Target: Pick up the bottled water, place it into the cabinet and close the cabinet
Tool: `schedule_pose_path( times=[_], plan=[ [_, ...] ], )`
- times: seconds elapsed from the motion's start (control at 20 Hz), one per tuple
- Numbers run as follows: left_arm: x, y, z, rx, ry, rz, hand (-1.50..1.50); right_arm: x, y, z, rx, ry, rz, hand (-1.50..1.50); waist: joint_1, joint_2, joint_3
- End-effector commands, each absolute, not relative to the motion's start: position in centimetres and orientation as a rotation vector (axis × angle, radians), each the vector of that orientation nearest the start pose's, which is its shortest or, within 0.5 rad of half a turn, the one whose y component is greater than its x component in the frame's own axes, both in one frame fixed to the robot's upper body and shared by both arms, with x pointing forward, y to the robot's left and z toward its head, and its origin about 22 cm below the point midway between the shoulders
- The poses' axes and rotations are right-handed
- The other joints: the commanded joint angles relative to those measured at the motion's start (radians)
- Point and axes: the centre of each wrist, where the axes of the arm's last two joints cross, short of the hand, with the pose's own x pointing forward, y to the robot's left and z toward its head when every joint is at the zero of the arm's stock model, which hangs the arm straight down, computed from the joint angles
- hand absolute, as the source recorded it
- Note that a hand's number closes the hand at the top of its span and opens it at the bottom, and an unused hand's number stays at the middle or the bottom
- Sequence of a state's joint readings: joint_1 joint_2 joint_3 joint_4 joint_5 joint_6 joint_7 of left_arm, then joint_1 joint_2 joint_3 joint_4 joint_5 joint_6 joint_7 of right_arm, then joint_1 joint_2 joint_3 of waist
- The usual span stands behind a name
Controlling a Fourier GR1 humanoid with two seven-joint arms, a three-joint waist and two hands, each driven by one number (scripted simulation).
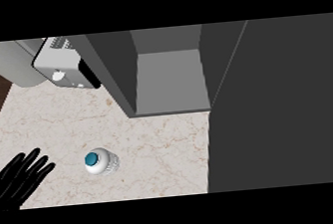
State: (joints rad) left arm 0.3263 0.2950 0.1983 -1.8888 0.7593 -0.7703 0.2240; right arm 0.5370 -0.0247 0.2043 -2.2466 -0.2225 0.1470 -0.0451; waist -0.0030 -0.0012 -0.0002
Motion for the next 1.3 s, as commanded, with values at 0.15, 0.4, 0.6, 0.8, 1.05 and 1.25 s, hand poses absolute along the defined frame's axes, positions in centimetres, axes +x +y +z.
schedule_pose_path(
  times=[0.15, 0.4, 0.6, 0.8, 1.05, 1.25],
  plan=[
    [18.1, 37.2, 3.5, -0.589, -1.549, -0.290, -1.50, 11.2, -21.9, 7.9, 0.297, -1.831, -0.069, -1.50, -0.002, 0.000, 0.000],
    [19.1, 36.4, 1.6, -0.611, -1.566, -0.289, -1.50, 9.9, -23.2, 7.3, 0.293, -1.812, -0.056, -1.50, -0.002, 0.000, 0.000],
    [20.1, 38.1, -0.5, -0.547, -1.539, -0.310, -1.50, 9.8, -23.5, 7.1, 0.314, -1.808, -0.067, -1.50, -0.004, 0.001, 0.000],
    [22.0, 36.3, -2.3, -0.558, -1.529, -0.341, -1.50, 8.2, -22.1, 7.6, 0.306, -1.813, -0.050, -1.50, -0.009, 0.000, -0.001],
    [23.2, 36.2, -5.1, -0.554, -1.449, -0.316, -1.50, 9.3, -22.4, 7.1, 0.317, -1.830, -0.037, -1.50, -0.009, 0.002, -0.001],
    [24.0, 34.6, -7.8, -0.540, -1.427, -0.291, -1.50, 8.8, -21.1, 7.1, 0.333, -1.818, -0.078, -1.50, -0.010, 0.002, -0.001]
  ],
)
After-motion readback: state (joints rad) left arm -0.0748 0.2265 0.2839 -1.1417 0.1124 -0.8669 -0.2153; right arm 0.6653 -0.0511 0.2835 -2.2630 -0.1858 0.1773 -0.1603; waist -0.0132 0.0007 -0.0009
